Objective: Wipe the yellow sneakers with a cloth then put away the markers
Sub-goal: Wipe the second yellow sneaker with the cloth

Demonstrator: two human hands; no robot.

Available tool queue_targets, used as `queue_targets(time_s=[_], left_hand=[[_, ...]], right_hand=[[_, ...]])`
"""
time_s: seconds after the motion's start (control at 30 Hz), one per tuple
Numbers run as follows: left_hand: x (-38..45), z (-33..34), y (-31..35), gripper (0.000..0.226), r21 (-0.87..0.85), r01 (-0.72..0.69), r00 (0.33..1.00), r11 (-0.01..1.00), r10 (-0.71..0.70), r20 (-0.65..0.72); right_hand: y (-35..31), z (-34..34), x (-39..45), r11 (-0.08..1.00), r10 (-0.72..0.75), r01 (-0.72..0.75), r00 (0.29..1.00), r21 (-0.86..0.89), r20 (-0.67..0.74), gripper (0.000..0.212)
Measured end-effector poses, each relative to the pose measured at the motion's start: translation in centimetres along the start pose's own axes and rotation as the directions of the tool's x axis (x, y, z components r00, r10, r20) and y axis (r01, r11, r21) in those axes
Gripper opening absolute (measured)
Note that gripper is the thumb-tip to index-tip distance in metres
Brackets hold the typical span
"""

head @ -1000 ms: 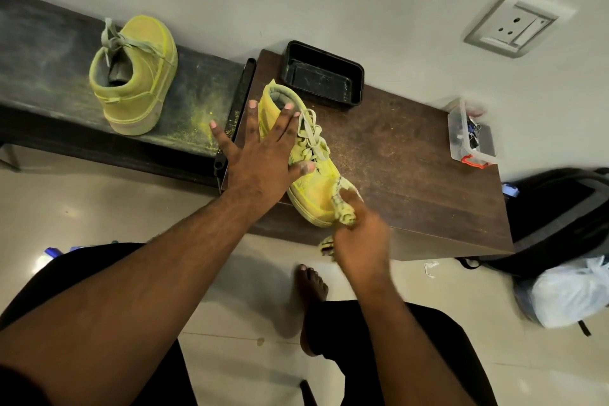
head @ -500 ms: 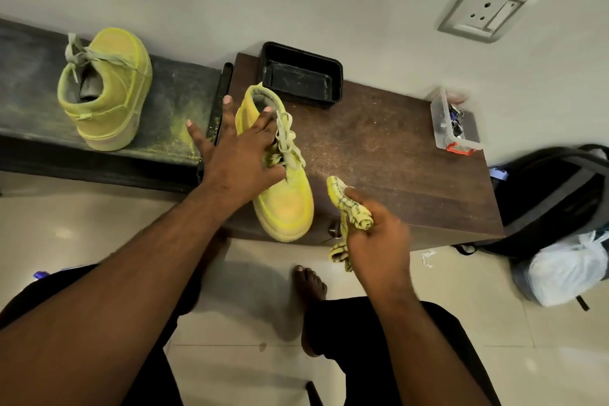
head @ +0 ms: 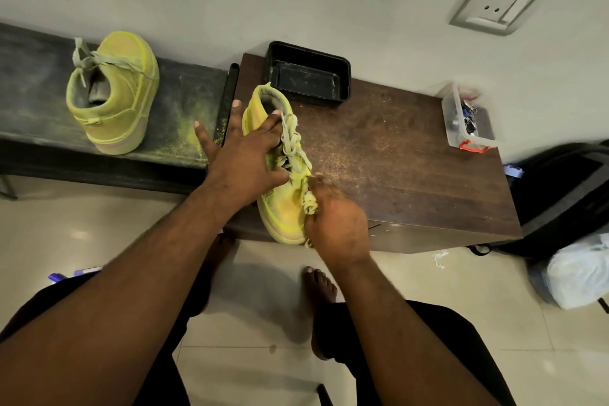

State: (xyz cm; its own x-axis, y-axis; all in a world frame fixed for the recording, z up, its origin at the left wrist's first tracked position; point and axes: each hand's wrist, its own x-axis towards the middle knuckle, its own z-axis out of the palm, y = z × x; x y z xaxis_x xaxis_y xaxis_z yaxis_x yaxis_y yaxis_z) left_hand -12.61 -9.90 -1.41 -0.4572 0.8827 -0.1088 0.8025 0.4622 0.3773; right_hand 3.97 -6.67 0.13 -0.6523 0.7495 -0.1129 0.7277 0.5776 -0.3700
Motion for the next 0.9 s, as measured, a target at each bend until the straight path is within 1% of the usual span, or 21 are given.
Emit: queue_targets(time_s=[0.07, 0.1, 0.13, 0.17, 0.2, 0.23, 0.27, 0.3, 0.4, 0.47, 0.6, 0.7, 0.77, 0.83, 0.9], left_hand=[[0.0, -0.1, -0.1, 0.069, 0.005, 0.001, 1.000, 1.000, -0.001, 0.008], [0.0, -0.1, -0.1, 0.067, 0.008, 0.001, 1.000, 1.000, -0.001, 0.015], [0.0, -0.1, -0.1, 0.064, 0.012, -0.001, 1.000, 1.000, 0.001, 0.019], [0.0, -0.1, -0.1, 0.060, 0.013, -0.002, 1.000, 1.000, 0.002, 0.021], [0.0, -0.2, -0.1, 0.058, 0.012, -0.002, 1.000, 1.000, 0.002, 0.023], [0.0, -0.2, -0.1, 0.056, 0.010, -0.001, 1.000, 1.000, 0.001, 0.025], [0.0, -0.2, -0.1, 0.056, 0.008, 0.001, 1.000, 1.000, -0.001, 0.024], [0.0, -0.3, -0.1, 0.057, 0.007, 0.000, 1.000, 1.000, 0.000, 0.023], [0.0, -0.3, -0.3, 0.060, 0.003, -0.007, 1.000, 1.000, 0.007, 0.029], [0.1, -0.3, -0.4, 0.060, 0.012, -0.006, 0.999, 1.000, 0.006, 0.033], [-0.1, -0.5, -0.4, 0.058, 0.053, -0.019, 0.999, 0.998, 0.017, 0.046], [-0.2, -0.5, -0.3, 0.060, 0.073, -0.025, 0.999, 0.997, 0.022, 0.041], [-0.2, -0.4, -0.3, 0.063, 0.091, -0.025, 0.999, 0.996, 0.022, 0.031], [-0.2, -0.4, -0.2, 0.068, 0.109, -0.021, 1.000, 0.994, 0.019, 0.024], [-0.3, -0.5, -0.1, 0.076, 0.117, -0.011, 1.000, 0.993, 0.008, 0.023]], right_hand=[[0.2, 0.0, 1.7, 0.998, 0.045, -0.043, 0.997, 0.040, -0.066, 0.037], [0.4, -0.1, 2.7, 0.993, 0.097, -0.089, 0.990, 0.077, -0.106, 0.029], [0.7, -0.3, 3.9, 0.977, 0.172, -0.150, 0.973, 0.150, -0.151, 0.022], [1.0, -0.6, 5.2, 0.939, 0.268, -0.214, 0.946, 0.269, -0.182, 0.019], [1.2, -1.1, 6.3, 0.874, 0.350, -0.249, 0.918, 0.418, -0.186, 0.019], [1.3, -1.6, 7.4, 0.795, 0.394, -0.236, 0.901, 0.559, -0.180, 0.022], [1.4, -2.0, 8.4, 0.736, 0.392, -0.191, 0.902, 0.650, -0.179, 0.026], [1.4, -2.4, 9.3, 0.716, 0.352, -0.139, 0.918, 0.684, -0.182, 0.029], [1.2, -2.6, 10.6, 0.770, 0.167, -0.046, 0.977, 0.636, -0.130, 0.032], [1.2, -2.2, 10.9, 0.786, 0.084, -0.015, 0.993, 0.618, -0.083, 0.031], [1.7, -2.4, 11.1, 0.748, 0.006, 0.002, 1.000, 0.664, -0.010, 0.031], [2.3, -3.0, 10.0, 0.764, -0.041, 0.001, 0.998, 0.645, 0.046, 0.033], [2.8, -3.5, 8.7, 0.816, -0.098, 0.025, 0.991, 0.577, 0.095, 0.035], [3.5, -3.8, 7.3, 0.879, -0.181, 0.091, 0.972, 0.468, 0.151, 0.038], [4.3, -3.7, 5.9, 0.925, -0.293, 0.217, 0.929, 0.311, 0.226, 0.047]])
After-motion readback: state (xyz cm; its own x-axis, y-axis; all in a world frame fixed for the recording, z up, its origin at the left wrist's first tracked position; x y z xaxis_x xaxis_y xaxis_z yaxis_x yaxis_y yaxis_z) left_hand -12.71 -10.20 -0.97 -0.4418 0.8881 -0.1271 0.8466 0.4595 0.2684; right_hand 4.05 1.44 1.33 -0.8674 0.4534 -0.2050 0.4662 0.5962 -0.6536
